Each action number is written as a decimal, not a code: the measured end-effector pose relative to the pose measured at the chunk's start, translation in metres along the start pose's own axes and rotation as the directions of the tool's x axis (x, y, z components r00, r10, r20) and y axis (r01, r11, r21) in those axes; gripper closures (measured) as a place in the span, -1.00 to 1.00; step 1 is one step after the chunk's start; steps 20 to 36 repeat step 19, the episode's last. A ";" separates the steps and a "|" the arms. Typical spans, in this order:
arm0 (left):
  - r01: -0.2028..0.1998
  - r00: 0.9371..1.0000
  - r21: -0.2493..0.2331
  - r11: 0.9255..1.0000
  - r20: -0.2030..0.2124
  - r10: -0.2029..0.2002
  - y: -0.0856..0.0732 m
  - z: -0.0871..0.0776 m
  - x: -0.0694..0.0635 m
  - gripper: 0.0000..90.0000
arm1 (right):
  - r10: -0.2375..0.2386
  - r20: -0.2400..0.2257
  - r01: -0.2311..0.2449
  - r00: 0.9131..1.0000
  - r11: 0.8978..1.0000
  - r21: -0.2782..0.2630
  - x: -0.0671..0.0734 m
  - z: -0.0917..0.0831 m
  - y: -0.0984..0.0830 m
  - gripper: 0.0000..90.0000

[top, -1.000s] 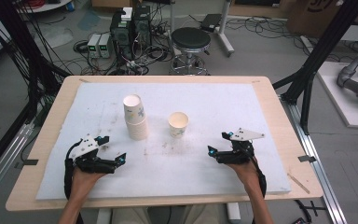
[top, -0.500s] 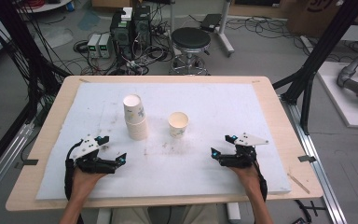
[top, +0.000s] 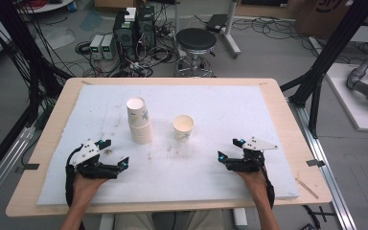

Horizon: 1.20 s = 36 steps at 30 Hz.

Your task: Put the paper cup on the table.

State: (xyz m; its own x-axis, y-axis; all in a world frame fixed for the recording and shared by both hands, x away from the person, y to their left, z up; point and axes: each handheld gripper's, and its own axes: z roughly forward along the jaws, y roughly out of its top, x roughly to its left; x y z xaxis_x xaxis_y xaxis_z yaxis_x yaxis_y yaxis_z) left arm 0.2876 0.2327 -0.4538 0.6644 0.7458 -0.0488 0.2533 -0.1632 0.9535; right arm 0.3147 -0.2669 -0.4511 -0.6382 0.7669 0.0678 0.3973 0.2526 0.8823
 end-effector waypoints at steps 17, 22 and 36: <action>0.018 1.000 0.012 1.000 0.004 -0.018 0.000 0.001 0.002 -0.96 | -0.012 -0.001 0.012 1.000 1.000 0.001 0.001 0.000 0.000 -0.61; 0.016 1.000 0.008 1.000 0.001 -0.016 0.000 0.000 0.002 -0.96 | -0.016 0.004 0.016 1.000 1.000 -0.007 0.001 -0.001 -0.001 -0.61; 0.016 1.000 0.008 1.000 0.001 -0.016 0.000 0.000 0.002 -0.96 | -0.016 0.004 0.016 1.000 1.000 -0.007 0.001 -0.001 -0.001 -0.61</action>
